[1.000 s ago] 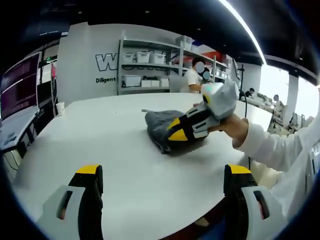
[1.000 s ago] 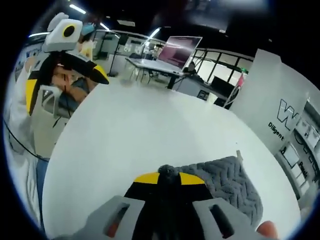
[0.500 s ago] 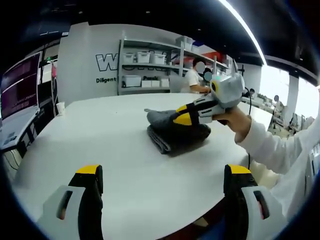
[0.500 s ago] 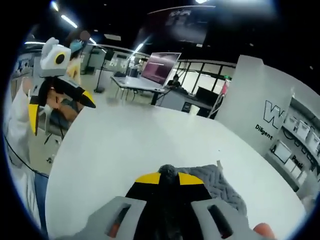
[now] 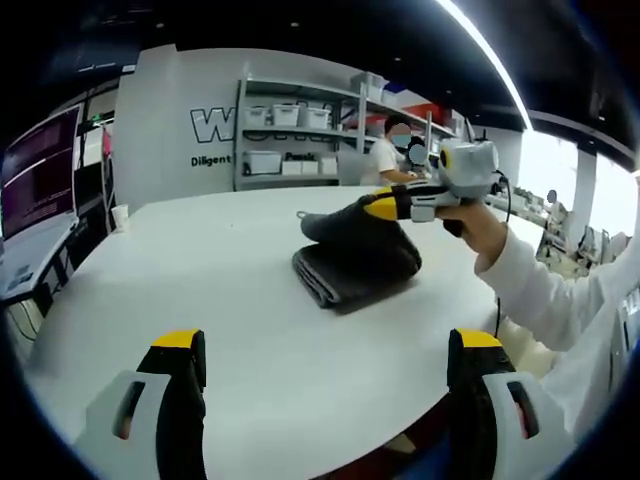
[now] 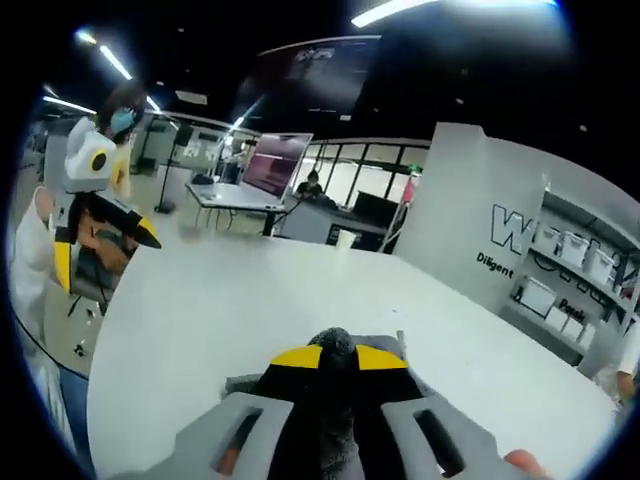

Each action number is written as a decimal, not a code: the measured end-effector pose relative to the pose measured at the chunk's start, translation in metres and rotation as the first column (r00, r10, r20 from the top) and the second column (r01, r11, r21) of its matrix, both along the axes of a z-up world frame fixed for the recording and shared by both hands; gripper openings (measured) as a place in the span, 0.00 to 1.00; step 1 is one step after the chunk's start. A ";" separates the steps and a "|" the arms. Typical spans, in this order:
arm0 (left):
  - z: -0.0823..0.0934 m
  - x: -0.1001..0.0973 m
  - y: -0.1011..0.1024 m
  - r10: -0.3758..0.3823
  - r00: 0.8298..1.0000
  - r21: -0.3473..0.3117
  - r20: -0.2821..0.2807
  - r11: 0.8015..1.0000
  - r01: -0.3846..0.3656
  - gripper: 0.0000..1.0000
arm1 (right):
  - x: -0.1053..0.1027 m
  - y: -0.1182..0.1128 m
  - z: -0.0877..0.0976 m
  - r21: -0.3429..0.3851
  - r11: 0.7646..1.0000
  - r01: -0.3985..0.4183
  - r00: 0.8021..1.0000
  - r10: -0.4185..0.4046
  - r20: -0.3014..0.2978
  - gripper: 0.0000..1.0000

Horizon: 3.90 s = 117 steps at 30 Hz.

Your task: Open the folded towel by lifting each exposed corner and separating the folded layers until the towel lies flat within the target outline without major curled edges

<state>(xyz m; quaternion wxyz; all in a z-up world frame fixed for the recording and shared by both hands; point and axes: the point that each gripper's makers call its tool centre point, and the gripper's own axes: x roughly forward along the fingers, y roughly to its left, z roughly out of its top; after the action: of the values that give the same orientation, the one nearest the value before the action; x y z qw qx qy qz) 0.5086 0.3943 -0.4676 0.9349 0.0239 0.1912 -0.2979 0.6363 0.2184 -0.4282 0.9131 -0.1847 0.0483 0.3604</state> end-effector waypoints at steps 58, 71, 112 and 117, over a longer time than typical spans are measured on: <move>-0.003 -0.001 -0.005 -0.012 1.000 -0.012 -0.017 1.000 0.011 1.00 | -0.021 -0.184 0.021 0.278 0.857 0.433 0.889 -0.457 0.025 0.03; -0.005 0.000 -0.010 -0.025 0.999 -0.014 -0.026 1.000 0.025 1.00 | -0.031 -0.217 -0.018 0.235 0.820 0.522 0.851 -0.520 -0.074 0.03; -0.007 -0.003 -0.015 -0.037 0.999 -0.016 -0.038 0.999 0.036 1.00 | -0.065 -0.263 -0.112 0.074 0.770 0.633 0.743 -0.579 -0.336 0.08; -0.007 -0.003 -0.013 -0.032 0.999 -0.018 -0.037 0.999 0.031 1.00 | -0.072 -0.267 -0.104 0.077 0.761 0.644 0.737 -0.591 -0.327 0.16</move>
<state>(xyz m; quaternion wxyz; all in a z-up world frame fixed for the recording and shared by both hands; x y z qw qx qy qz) 0.5058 0.3809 -0.4750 0.9266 0.0133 0.2059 -0.3145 0.5640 -0.0486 -0.5323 0.9770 -0.0188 0.2033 0.0611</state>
